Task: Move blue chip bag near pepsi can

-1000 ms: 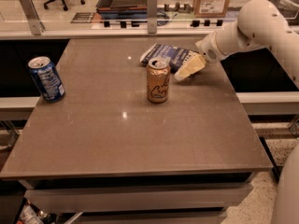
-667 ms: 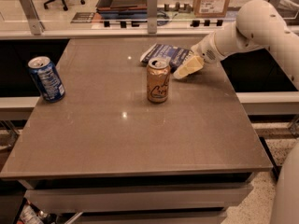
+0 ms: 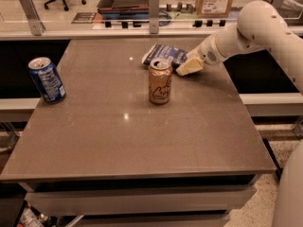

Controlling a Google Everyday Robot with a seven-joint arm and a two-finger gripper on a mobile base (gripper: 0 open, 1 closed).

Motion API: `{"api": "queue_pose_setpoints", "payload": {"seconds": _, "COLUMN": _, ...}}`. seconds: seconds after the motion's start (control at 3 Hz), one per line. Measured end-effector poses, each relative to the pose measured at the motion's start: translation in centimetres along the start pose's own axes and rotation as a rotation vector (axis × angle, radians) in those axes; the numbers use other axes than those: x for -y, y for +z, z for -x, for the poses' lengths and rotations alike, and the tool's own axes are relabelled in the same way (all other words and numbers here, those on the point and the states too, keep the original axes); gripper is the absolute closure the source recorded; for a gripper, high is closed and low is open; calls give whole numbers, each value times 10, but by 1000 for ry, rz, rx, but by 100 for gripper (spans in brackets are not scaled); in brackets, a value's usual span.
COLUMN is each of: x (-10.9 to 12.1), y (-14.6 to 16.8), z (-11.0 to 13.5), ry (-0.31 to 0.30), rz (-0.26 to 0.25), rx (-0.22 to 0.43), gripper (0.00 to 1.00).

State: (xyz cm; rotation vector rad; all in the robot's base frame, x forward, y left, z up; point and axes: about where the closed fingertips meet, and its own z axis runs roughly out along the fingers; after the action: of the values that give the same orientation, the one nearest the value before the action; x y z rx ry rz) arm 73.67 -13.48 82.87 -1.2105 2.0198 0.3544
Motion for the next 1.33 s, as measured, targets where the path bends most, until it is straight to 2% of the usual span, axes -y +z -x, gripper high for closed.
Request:
{"api": "queue_pose_setpoints", "payload": {"seconds": 0.33, "x": -1, "y": 3, "z": 0, "ry": 0, "rz": 5, "rx": -1, "gripper": 87}}
{"api": "queue_pose_setpoints", "payload": {"seconds": 0.67, "x": -3, "y": 6, "z": 0, "ry": 0, "rz": 10, "rx": -2, "gripper": 100}}
{"api": "queue_pose_setpoints", "payload": {"seconds": 1.33, "x": -2, "y": 5, "z": 1, "ry": 0, "rz": 10, "rx": -2, "gripper": 100}}
